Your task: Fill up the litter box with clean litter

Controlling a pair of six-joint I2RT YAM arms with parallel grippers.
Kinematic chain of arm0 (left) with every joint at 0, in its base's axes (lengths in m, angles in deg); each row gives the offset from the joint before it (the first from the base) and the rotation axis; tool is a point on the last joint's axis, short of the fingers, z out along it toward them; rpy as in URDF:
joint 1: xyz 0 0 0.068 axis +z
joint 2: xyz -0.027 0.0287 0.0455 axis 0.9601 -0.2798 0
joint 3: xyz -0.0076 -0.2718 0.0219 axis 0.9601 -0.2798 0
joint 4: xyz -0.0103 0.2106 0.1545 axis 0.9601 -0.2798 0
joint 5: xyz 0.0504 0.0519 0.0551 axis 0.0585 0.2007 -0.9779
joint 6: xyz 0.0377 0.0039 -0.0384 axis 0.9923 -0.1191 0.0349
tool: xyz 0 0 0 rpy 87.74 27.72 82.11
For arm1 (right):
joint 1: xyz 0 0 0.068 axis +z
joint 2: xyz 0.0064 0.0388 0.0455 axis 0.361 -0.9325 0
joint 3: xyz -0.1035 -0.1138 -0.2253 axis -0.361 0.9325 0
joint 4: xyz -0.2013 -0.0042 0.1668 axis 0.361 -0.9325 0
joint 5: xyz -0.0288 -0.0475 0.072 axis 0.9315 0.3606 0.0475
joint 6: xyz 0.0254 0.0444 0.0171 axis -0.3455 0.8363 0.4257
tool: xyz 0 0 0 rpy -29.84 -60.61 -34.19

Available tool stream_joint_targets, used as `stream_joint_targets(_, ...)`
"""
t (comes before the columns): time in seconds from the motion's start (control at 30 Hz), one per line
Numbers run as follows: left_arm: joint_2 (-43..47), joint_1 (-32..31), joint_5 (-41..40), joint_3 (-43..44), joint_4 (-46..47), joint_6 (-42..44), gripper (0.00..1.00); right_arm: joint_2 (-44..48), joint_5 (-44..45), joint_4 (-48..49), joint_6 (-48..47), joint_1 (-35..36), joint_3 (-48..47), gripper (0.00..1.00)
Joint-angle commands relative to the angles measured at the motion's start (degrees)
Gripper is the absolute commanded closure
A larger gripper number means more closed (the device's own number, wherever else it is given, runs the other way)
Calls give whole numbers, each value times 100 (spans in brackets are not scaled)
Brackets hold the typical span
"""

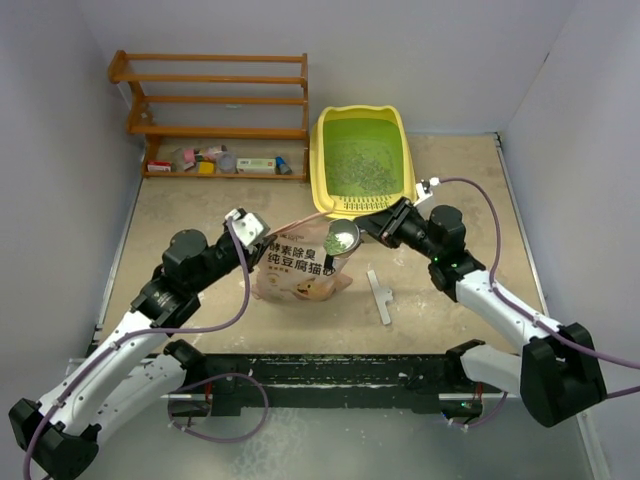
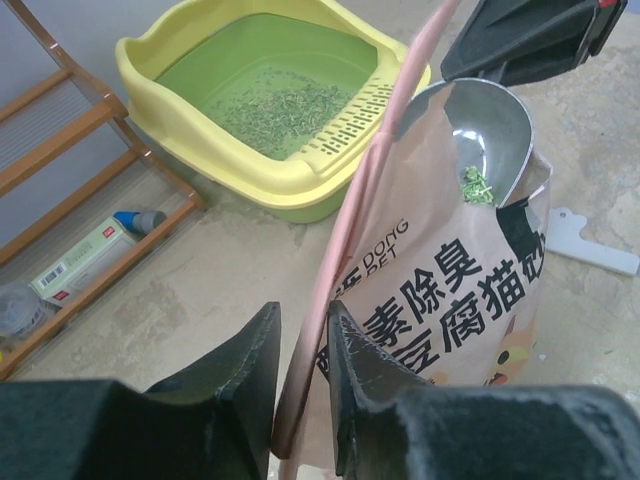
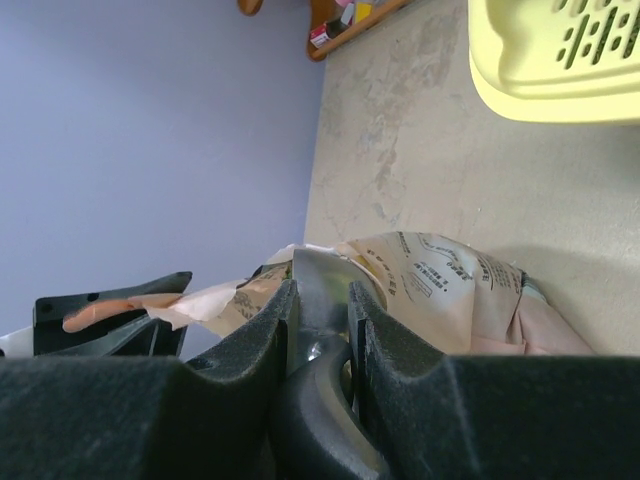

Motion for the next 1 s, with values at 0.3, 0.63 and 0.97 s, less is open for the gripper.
stream_joint_targets(0.3, 300, 37, -83, 48, 574, -106, 57, 747, 493, 175, 324, -197, 128, 100)
stream_joint_targets(0.63, 370, 34, -289, 27, 591, -162, 55, 1512, 790, -434, 385, -623, 295, 100)
stream_joint_targets(0.97, 423, 40, -558, 4, 620, -230, 54, 2146, 885, -714, 629, -961, 646, 100)
